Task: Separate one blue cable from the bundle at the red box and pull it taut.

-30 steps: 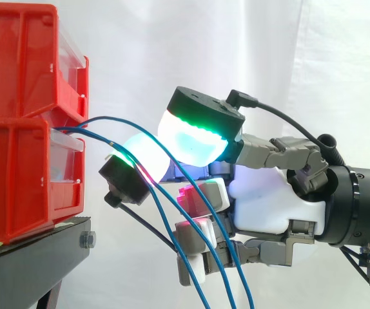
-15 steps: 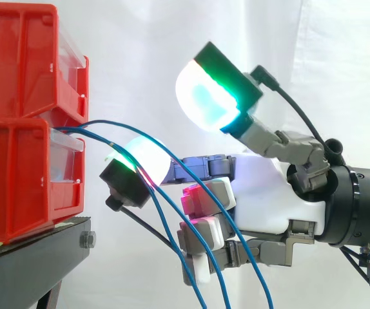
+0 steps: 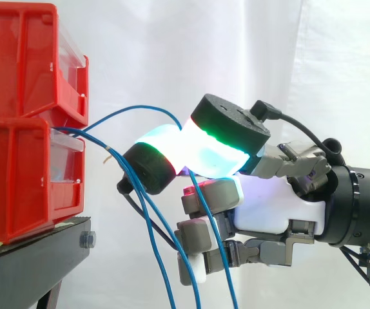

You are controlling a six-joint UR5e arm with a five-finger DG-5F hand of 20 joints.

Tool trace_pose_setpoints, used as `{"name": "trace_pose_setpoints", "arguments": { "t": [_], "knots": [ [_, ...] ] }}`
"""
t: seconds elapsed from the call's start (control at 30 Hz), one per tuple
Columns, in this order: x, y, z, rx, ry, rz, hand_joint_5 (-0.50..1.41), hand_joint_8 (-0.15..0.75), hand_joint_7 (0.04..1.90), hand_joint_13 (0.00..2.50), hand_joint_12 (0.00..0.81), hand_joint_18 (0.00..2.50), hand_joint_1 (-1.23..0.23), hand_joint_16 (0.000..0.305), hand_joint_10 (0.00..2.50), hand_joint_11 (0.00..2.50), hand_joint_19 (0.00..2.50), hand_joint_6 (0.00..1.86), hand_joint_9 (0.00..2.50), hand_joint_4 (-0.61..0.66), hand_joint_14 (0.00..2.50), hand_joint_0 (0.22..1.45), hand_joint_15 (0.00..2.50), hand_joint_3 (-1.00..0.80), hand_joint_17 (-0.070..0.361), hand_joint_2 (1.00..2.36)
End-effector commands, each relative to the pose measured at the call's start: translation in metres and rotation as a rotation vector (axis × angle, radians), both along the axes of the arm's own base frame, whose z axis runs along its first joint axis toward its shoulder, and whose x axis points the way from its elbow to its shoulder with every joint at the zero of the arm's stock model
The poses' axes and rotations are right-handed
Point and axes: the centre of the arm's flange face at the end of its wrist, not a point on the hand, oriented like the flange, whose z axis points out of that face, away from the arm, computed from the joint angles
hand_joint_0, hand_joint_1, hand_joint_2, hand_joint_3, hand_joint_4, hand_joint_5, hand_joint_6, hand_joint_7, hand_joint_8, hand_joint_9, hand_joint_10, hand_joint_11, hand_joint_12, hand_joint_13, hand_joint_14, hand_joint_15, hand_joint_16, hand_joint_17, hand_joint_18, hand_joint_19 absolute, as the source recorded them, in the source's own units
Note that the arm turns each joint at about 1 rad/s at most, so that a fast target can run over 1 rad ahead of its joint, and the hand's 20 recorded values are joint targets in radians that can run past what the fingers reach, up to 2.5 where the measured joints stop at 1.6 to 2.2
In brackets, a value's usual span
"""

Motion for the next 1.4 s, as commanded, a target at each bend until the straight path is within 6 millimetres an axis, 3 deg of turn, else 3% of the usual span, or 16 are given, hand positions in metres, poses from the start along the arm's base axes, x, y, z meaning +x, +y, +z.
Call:
{"name": "trace_pose_setpoints", "arguments": {
  "t": [0.0, 0.07, 0.1, 0.33, 0.4, 0.5, 0.8, 1.07, 1.2, 1.37],
  "knots": [
    [0.0001, 0.0, 0.0001, -0.001, -0.001, 0.0, -0.15, 0.327, 1.31, 1.31, 0.387, 0.97, -0.85, 0.06, 0.03, 0.98, 0.71, 0.93, 1.44, -0.1, 0.03, 0.66, 0.74, -0.08, 0.135, 1.01],
    [0.0001, 0.0, 0.0001, -0.001, -0.001, 0.0, -0.15, 0.341, 1.25, 1.32, 0.406, 1.0, -0.81, 0.064, 0.03, 0.97, 0.69, 0.92, 1.44, -0.07, 0.03, 0.65, 0.73, -0.09, 0.145, 1.01],
    [0.0001, 0.0, 0.0001, 0.001, -0.001, 0.0, -0.15, 0.35, 1.14, 1.32, 0.421, 1.01, -0.77, 0.067, 0.02, 0.94, 0.68, 0.92, 1.44, -0.04, 0.03, 0.63, 0.71, -0.1, 0.15, 1.01],
    [0.0003, 0.0012, 0.0002, 0.001, -0.002, 0.002, -0.15, 0.374, 1.09, 1.31, 0.443, 1.0, -0.7, 0.071, 0.02, 0.93, 0.66, 0.91, 1.42, 0.08, 0.02, 0.6, 0.7, -0.13, 0.16, 1.01],
    [0.0002, 0.0, 0.0002, 0.001, -0.002, 0.0, -0.15, 0.367, 1.01, 1.29, 0.432, 0.97, -0.66, 0.069, 0.03, 0.94, 0.68, 0.91, 1.41, 0.1, 0.02, 0.57, 0.72, -0.23, 0.156, 1.01],
    [0.0003, 0.0012, 0.0002, 0.001, -0.002, 0.002, -0.16, 0.339, 1.05, 1.25, 0.407, 0.9, -0.65, 0.062, 0.03, 0.98, 0.72, 0.9, 1.38, 0.09, 0.03, 0.56, 0.74, -0.35, 0.14, 1.01],
    [0.0004, 0.0012, 0.0004, -0.001, -0.004, 0.001, -0.15, 0.332, 1.12, 1.24, 0.396, 0.89, -0.69, 0.061, 0.03, 0.97, 0.73, 0.88, 1.38, 0.1, 0.03, 0.55, 0.74, -0.45, 0.136, 1.0],
    [0.0005, 0.0024, 0.0004, -0.001, -0.004, 0.003, -0.13, 0.332, 1.13, 1.25, 0.392, 0.89, -0.69, 0.059, 0.03, 0.98, 0.72, 0.87, 1.41, 0.07, 0.03, 0.6, 0.75, -0.22, 0.134, 1.02],
    [0.0006, 0.0036, 0.0004, 0.001, -0.004, 0.005, -0.13, 0.336, 1.1, 1.25, 0.403, 0.89, -0.56, 0.061, 0.03, 0.96, 0.72, 0.86, 1.41, 0.1, 0.03, 0.53, 0.74, -0.49, 0.138, 1.0],
    [0.0007, 0.0044, 0.0004, 0.0, -0.004, 0.001, -0.13, 0.363, 1.06, 1.28, 0.435, 0.95, -0.49, 0.069, 0.03, 0.95, 0.69, 0.84, 1.43, 0.12, 0.02, 0.45, 0.72, -0.5, 0.156, 1.0]
  ]
}}
